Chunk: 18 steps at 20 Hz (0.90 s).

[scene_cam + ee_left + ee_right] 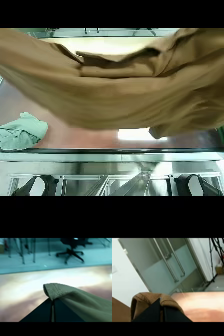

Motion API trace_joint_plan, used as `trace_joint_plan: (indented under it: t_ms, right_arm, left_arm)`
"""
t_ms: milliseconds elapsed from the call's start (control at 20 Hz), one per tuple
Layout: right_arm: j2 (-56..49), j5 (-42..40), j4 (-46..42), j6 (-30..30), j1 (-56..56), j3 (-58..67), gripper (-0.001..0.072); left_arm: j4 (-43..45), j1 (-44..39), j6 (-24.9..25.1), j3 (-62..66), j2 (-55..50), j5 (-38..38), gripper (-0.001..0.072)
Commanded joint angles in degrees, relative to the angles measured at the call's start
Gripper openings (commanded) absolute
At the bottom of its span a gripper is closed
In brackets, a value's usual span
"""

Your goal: Fold the shirts.

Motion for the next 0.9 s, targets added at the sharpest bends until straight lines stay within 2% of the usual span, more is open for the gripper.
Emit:
trace_joint_plan:
  t_ms: [0, 150, 250, 350, 400, 450, 500, 550, 600, 650, 750, 850]
  right_arm:
    - [-5.68, -6.69, -13.81, 0.90, 10.86, -4.26, 0.0022]
    - [-15.93, -22.88, -21.38, -0.92, 21.44, -9.70, 0.0021]
    - [-24.52, -36.63, -22.01, -0.83, 24.92, -11.69, 0.0021]
    - [-33.83, -44.39, -19.02, -0.28, 25.68, -11.67, 0.0021]
    - [-37.94, -46.31, -17.03, -0.57, 25.46, -11.63, 0.0023]
    - [-40.89, -46.64, -16.94, -1.49, 24.76, -11.26, 0.0095]
    - [-42.86, -45.18, -17.09, -2.54, 23.47, -10.64, 0.0372]
    - [-43.50, -42.05, -17.16, -4.61, 21.68, -9.94, 0.0466]
    - [-43.28, -37.79, -17.57, -7.50, 19.23, -9.16, 0.0453]
    - [-42.69, -32.94, -19.61, -8.68, 16.52, -8.31, 0.0453]
    - [-40.94, -21.42, -27.56, -6.73, 9.55, -7.48, 0.0454]
    - [-40.35, -12.17, -37.20, -2.78, 2.84, -7.50, 0.0454]
  left_arm:
    - [6.05, -12.68, 3.17, 0.33, -12.35, -0.42, 0.0019]
    - [14.32, -23.30, 3.61, 0.35, -27.98, 8.52, 0.0019]
    - [17.05, -26.67, 3.63, 0.74, -38.45, 13.88, 0.0020]
    - [16.72, -27.54, 2.03, 5.05, -49.13, 13.66, 0.0016]
    - [16.74, -27.50, -0.79, 8.26, -53.75, 12.33, 0.0017]
    - [16.76, -27.06, -2.78, 11.58, -57.07, 10.49, 0.0056]
    - [16.79, -26.32, -4.00, 15.37, -59.67, 8.04, 0.0278]
    - [16.81, -25.33, -5.16, 19.06, -61.26, 4.90, 0.0468]
    - [16.87, -24.09, -6.69, 22.34, -62.01, 1.16, 0.0659]
    - [16.90, -22.49, -9.51, 25.07, -62.18, -3.28, 0.0711]
    - [16.83, -19.23, -12.63, 26.23, -61.44, -12.94, 0.0705]
    - [16.65, -16.35, -14.38, 19.32, -57.99, -20.41, 0.0705]
